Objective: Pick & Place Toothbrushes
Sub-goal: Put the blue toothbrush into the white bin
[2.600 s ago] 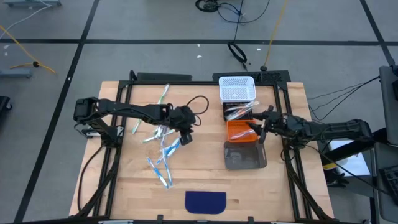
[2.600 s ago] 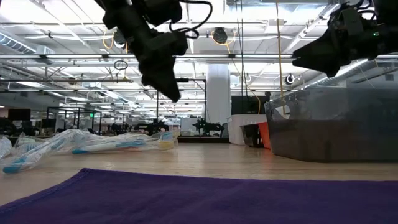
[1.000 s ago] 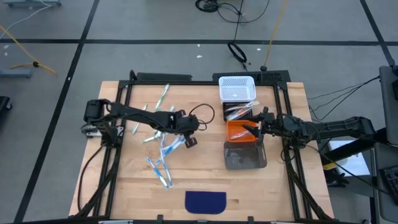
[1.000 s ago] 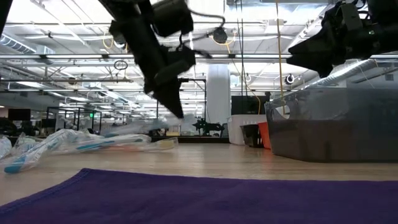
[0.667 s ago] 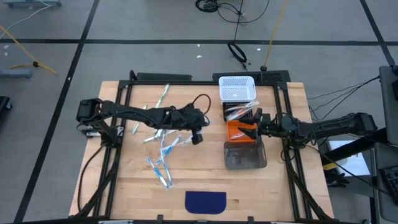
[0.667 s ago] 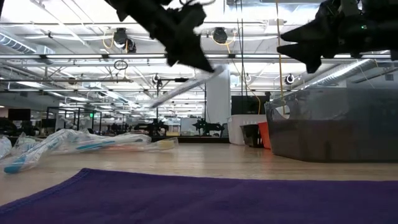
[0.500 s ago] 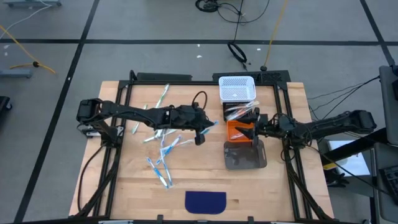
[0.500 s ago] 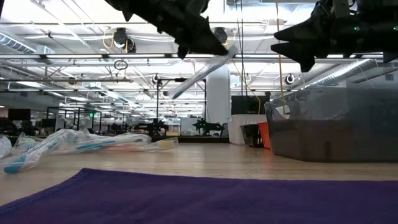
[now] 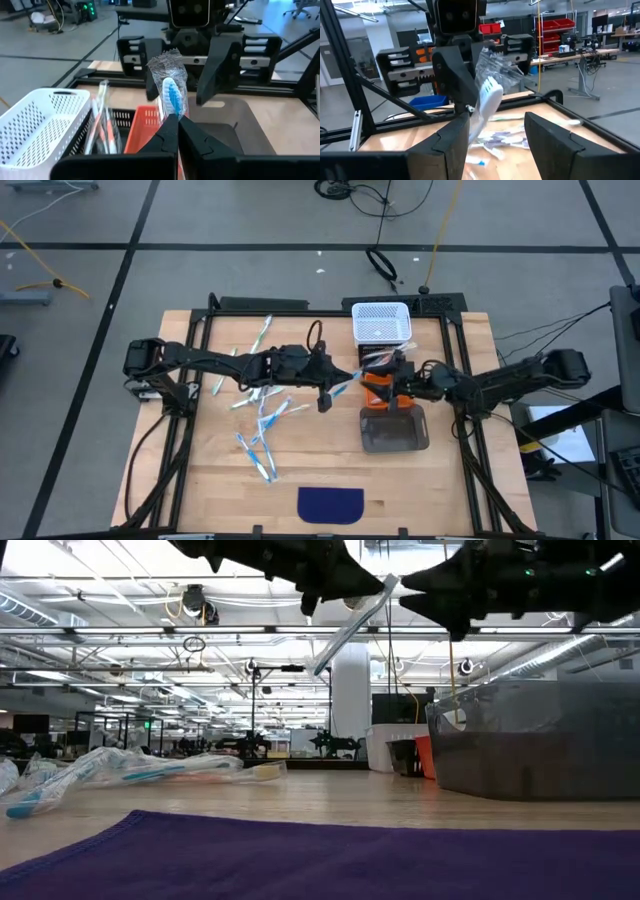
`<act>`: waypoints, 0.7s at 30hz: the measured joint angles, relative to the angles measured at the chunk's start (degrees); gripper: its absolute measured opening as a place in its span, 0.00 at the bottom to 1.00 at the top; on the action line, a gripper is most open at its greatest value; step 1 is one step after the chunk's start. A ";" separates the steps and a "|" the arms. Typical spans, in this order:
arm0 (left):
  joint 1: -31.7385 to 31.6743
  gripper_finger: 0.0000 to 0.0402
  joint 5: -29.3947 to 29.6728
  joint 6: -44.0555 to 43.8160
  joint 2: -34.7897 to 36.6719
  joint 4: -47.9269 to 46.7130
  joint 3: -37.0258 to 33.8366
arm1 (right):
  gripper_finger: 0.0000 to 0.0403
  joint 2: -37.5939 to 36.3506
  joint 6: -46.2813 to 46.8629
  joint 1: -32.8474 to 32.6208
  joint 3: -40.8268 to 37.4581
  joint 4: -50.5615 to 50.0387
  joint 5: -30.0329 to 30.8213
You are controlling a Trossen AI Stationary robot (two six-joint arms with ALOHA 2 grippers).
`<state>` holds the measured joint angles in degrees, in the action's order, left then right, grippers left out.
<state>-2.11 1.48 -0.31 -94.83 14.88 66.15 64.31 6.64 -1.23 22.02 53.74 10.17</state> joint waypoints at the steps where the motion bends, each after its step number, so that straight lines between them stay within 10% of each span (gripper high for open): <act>1: 0.00 0.00 0.00 0.02 0.00 0.01 0.00 | 0.45 0.81 -0.05 0.00 0.92 0.05 0.00; 21: 0.55 0.02 -0.09 0.13 -0.04 -0.21 -0.04 | 0.04 5.29 -1.93 0.07 4.76 0.79 -2.75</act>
<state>-1.56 1.39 -0.19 -94.87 14.68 66.11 69.60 4.71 -1.17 26.79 54.52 7.42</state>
